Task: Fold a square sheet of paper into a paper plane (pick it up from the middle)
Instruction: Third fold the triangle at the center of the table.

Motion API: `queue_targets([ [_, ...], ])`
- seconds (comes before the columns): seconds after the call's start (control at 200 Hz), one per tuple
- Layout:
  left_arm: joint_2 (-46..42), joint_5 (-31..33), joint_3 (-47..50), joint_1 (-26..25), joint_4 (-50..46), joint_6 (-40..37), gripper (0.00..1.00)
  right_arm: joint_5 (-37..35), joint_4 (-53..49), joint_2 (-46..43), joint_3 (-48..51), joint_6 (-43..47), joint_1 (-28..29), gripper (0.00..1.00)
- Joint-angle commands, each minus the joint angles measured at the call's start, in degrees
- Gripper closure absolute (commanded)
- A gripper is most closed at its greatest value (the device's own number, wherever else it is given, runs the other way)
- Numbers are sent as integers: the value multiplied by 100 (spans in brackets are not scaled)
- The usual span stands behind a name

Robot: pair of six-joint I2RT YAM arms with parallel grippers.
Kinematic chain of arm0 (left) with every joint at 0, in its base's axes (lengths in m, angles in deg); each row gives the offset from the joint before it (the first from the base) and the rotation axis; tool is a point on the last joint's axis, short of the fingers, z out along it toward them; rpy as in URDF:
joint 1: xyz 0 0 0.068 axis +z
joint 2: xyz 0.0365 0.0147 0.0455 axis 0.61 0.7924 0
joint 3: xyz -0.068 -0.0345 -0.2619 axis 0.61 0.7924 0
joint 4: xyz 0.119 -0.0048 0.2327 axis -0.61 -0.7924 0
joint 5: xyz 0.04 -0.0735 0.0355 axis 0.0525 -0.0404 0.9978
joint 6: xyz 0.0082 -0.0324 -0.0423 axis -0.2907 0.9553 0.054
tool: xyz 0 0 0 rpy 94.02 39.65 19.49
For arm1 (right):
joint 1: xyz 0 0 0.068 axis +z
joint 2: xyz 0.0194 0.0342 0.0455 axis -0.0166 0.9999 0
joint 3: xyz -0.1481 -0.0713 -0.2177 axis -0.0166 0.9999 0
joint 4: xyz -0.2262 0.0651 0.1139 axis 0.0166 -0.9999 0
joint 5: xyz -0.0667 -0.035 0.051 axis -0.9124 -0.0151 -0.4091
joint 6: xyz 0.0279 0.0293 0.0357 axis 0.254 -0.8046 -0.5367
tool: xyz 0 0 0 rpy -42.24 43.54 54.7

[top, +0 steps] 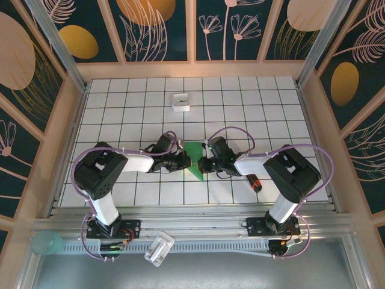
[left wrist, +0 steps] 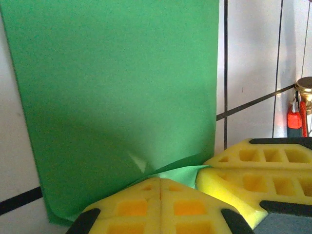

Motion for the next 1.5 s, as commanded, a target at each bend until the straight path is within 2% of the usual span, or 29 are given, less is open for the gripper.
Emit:
queue_targets([
  [0.0,138,78,22,-22,-255,-166,94,-371,-1208,495,256,145,-12,100],
  [0.285,193,284,148,-16,-339,-259,97,-382,-1366,384,125,210,-21,100],
  [0.656,263,520,365,-18,-352,-356,98,-306,-1836,-443,-175,208,-51,80],
  [0.886,229,585,429,-12,-285,-291,99,-239,-1858,-1294,117,134,-43,76],
  [1.011,194,607,466,-17,-211,-224,99,-58,-1599,-1671,402,31,-30,75],
  [1.166,194,599,459,-15,-199,-206,99,277,-1245,-1569,346,-85,5,79],
  [1.496,199,644,424,-14,-246,-249,99,446,-905,-1296,98,73,721,86],
])
